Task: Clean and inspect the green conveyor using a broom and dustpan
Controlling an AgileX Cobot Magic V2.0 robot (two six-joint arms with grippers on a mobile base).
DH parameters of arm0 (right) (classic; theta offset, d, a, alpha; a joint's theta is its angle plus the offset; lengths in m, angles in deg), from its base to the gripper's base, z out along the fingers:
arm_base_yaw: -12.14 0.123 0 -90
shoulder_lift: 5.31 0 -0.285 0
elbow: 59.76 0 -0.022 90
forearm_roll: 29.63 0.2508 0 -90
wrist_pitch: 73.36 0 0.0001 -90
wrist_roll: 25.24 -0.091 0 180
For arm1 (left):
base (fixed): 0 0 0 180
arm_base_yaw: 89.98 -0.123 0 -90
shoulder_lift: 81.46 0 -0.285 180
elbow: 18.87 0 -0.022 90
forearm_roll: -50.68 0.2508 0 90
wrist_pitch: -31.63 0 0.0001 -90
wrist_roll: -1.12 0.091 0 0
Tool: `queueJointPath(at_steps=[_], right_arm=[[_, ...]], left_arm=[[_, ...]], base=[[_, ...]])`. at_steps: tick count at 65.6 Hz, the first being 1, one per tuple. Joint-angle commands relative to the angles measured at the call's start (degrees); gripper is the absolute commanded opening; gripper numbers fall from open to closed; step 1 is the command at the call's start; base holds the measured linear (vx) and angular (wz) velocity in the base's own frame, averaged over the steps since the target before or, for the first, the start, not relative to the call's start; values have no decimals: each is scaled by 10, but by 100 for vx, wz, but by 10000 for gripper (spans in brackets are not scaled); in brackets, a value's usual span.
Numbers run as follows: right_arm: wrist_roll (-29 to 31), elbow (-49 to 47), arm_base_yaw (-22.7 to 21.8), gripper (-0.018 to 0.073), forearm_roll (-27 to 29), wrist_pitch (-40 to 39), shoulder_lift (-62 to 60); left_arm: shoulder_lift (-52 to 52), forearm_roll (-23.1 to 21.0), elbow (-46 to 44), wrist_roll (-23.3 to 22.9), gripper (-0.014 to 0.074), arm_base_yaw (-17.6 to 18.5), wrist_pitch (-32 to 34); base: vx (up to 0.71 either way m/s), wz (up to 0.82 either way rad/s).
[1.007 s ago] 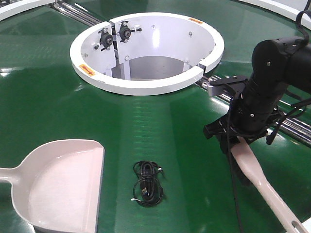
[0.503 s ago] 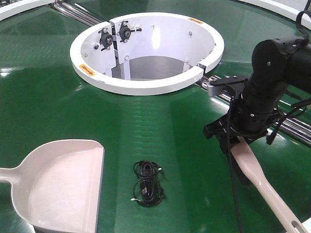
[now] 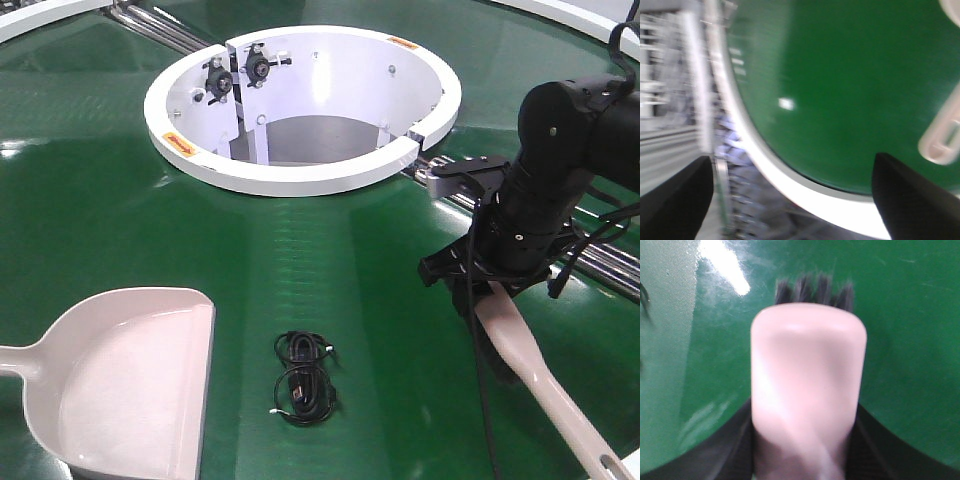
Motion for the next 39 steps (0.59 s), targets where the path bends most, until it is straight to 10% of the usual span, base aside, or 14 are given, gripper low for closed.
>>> queueJointPath(at_steps=[1, 39], right_arm=[[3, -14, -3, -2, -4, 32, -29], [3, -14, -3, -2, -4, 33, -29]], left_arm=[[-58, 5, -51, -2, 591, 4, -75], [-293, 53, -84, -2, 591, 2, -227]], base=[[0, 0], [0, 0]])
